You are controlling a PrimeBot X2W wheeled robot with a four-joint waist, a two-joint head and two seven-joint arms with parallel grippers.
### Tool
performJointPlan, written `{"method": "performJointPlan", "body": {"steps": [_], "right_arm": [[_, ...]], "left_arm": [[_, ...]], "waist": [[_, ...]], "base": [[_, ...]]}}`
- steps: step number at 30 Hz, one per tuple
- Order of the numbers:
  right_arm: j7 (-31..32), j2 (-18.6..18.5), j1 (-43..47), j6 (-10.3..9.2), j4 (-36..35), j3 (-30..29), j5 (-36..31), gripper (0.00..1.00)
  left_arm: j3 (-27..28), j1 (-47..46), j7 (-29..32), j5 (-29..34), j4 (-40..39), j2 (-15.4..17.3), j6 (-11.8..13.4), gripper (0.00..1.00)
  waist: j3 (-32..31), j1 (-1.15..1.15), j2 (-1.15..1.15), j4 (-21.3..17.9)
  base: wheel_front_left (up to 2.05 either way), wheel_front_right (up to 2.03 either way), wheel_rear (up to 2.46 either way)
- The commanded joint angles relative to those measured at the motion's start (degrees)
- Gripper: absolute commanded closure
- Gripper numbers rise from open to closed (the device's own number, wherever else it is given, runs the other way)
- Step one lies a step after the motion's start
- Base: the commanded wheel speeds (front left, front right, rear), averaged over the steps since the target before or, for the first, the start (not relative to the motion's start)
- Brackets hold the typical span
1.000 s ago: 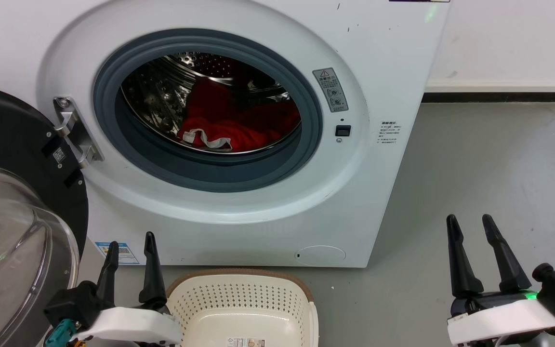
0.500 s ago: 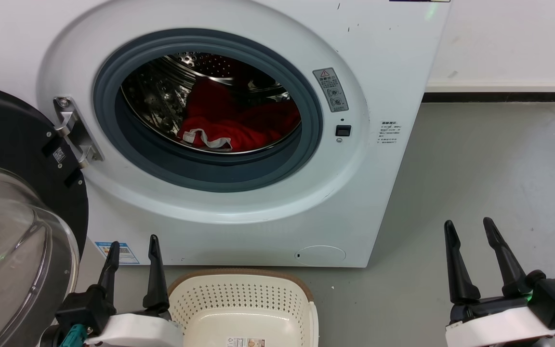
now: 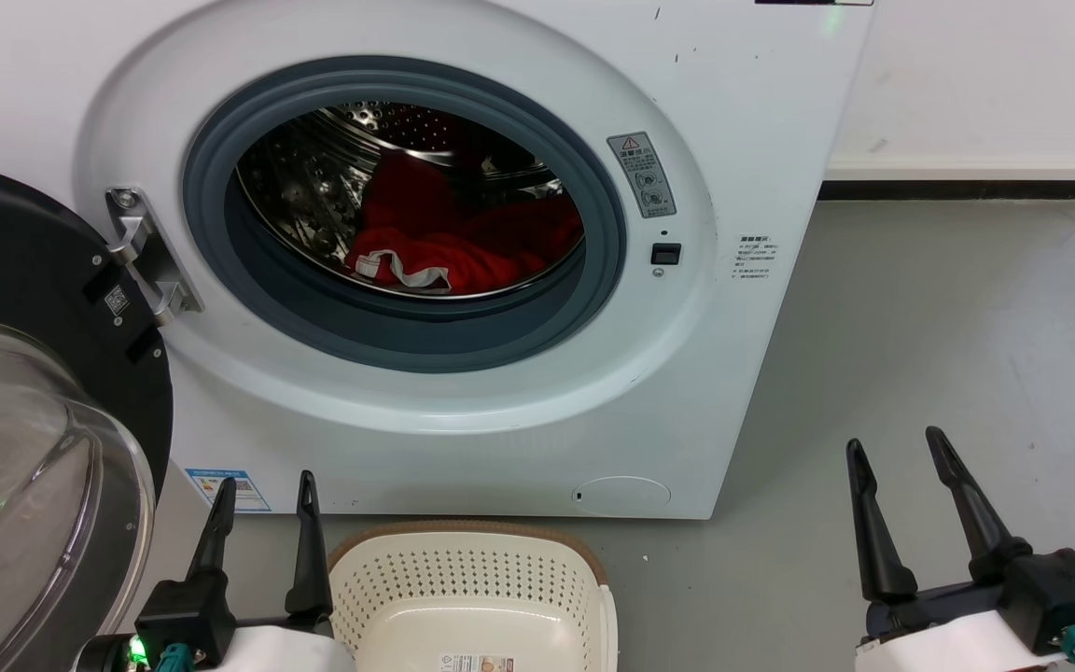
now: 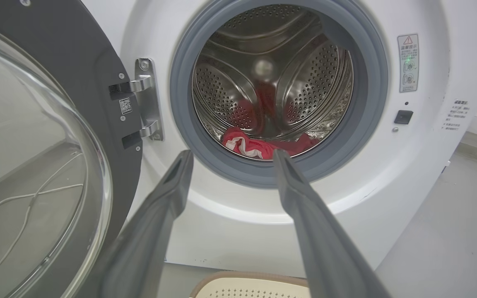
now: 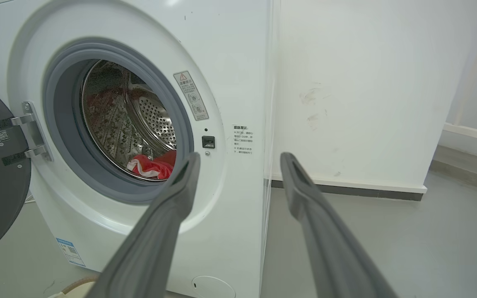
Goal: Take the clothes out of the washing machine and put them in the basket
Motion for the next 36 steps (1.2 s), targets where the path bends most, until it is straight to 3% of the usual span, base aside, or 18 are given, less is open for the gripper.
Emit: {"method": "performJointPlan", "body": {"steps": [1, 10, 36], "right_arm": [[-0.3, 0.0, 0.8, -0.02, -0.4, 0.1, -1.1, 0.00], [-1.3, 0.1, 1.3, -0.02, -0.6, 0.4, -4.9, 0.00], [-1.3, 0.1, 1.1, -0.03, 0.5, 0.2, -4.2, 0.00]], "left_arm": [[0.0, 0.5, -0.5, 1.0, 0.0, 0.1, 0.1, 0.00], [0.0, 1.0, -1.4, 3.0, 0.6, 0.1, 0.1, 0.00], [-0.6, -0.8, -1.3, 1.7, 3.1, 0.0, 0.2, 0.00]], "waist": [[0.0, 0.00, 0.00, 0.0], [0.1, 0.00, 0.00, 0.0], [0.5, 0.00, 0.00, 0.0]], "base": [[0.00, 0.00, 0.00], [0.00, 0.00, 0.00], [0.00, 0.00, 0.00]]}}
